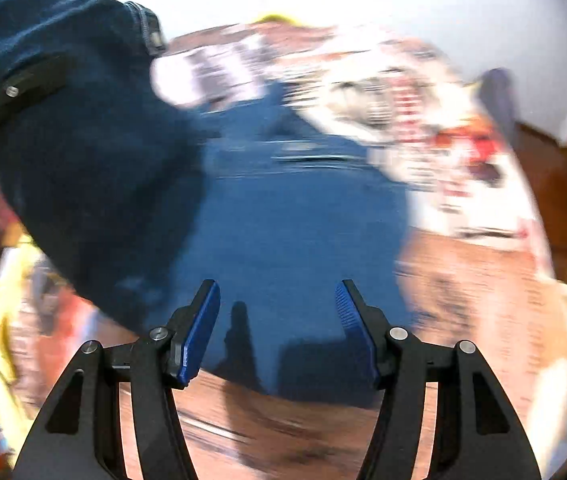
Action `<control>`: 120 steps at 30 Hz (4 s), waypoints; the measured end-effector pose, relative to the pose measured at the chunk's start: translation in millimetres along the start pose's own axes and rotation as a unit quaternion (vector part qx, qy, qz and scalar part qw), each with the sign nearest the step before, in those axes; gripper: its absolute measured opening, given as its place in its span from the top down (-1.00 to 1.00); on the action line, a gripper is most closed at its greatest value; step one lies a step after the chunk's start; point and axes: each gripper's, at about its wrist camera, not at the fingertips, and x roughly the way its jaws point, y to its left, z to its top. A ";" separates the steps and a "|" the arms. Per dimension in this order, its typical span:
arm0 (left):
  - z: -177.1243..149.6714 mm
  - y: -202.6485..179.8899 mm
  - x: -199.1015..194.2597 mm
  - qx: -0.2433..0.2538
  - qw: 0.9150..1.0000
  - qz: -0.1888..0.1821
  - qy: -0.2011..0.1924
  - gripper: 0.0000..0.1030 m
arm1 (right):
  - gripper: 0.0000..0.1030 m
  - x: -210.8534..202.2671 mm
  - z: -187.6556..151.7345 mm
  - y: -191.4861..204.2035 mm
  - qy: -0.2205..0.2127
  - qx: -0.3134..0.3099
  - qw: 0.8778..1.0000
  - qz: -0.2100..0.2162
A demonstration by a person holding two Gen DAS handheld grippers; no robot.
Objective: Fold large clothes
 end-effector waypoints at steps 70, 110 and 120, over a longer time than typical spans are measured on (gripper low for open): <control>-113.1 15.9 32.4 0.037 0.979 -0.030 0.198 -0.67 | 0.73 11.4 -38.7 -37.9 -0.025 0.063 0.992 0.104; -95.7 78.3 178.8 -0.221 0.885 -0.239 0.332 -0.89 | -0.84 79.1 7.1 -87.4 0.070 0.149 0.962 0.216; -93.8 63.7 181.8 -0.223 0.883 -0.253 0.325 -0.63 | -0.85 87.2 13.2 -97.1 0.079 0.179 0.942 0.273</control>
